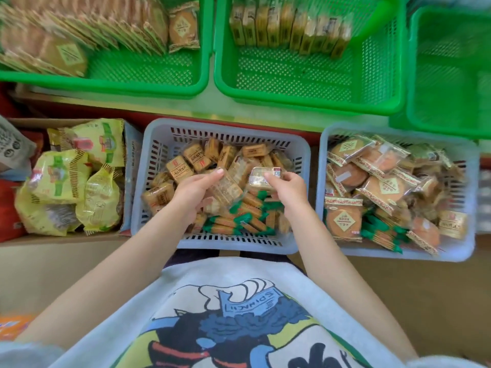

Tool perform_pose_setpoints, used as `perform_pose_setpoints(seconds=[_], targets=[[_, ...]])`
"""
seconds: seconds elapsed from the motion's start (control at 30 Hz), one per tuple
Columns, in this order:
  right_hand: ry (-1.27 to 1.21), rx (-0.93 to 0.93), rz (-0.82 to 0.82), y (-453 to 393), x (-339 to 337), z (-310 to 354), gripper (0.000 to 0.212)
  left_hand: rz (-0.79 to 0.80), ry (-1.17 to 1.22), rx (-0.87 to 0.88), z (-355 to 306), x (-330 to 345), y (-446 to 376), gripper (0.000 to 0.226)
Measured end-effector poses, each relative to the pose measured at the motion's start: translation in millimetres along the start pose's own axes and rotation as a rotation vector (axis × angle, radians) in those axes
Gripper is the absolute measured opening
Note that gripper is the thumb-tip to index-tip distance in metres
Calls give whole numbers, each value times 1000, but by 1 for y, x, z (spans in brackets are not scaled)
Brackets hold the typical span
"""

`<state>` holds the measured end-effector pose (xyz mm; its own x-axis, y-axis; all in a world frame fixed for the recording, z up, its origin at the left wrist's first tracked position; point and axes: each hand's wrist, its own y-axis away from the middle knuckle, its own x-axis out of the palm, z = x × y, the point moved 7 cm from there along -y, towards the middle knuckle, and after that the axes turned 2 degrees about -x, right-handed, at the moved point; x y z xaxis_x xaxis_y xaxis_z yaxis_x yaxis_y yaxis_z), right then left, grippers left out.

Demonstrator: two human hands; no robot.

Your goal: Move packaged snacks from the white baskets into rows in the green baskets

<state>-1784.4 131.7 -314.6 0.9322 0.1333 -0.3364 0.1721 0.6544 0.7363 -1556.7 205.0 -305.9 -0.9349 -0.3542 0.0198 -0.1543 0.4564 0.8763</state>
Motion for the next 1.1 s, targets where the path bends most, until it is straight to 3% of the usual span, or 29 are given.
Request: perform_pose_setpoints(seconds=[0.03, 0.17, 0.23, 0.3, 0.47, 0.6, 0.73, 0.8, 0.9, 1.0, 1.1], targets=[[-86, -27, -4, 7, -11, 9, 51, 14, 17, 26, -13, 8, 1, 37], [-572, -121, 26, 29, -52, 63, 11, 119, 138, 156, -71, 52, 11, 36], [-714, -164, 67, 33, -69, 95, 11, 173, 171, 246, -102, 77, 18, 37], [-696, -261, 82, 34, -82, 127, 15, 222, 188, 307, -130, 101, 25, 36], [-317, -436, 112, 26, -82, 174, 15, 375, 134, 365, -178, 160, 38, 21], [-180, -504, 211, 12, -71, 195, 44, 362, 134, 313, -197, 182, 33, 43], [-242, -409, 210, -19, -81, 194, 79, 270, 125, 349, -213, 189, 13, 25], [-243, -319, 221, -32, -92, 193, 69, 238, 129, 361, -217, 203, 1, 27], [-236, -281, 154, -57, -117, 195, 39, 35, -187, 520, -225, 226, -20, 40], [-315, -257, -77, -97, -156, 200, 38, -199, -592, 644, -221, 241, -42, 48], [-358, -250, -270, -139, -189, 208, 45, -382, -1048, 663, -207, 248, -63, 49]])
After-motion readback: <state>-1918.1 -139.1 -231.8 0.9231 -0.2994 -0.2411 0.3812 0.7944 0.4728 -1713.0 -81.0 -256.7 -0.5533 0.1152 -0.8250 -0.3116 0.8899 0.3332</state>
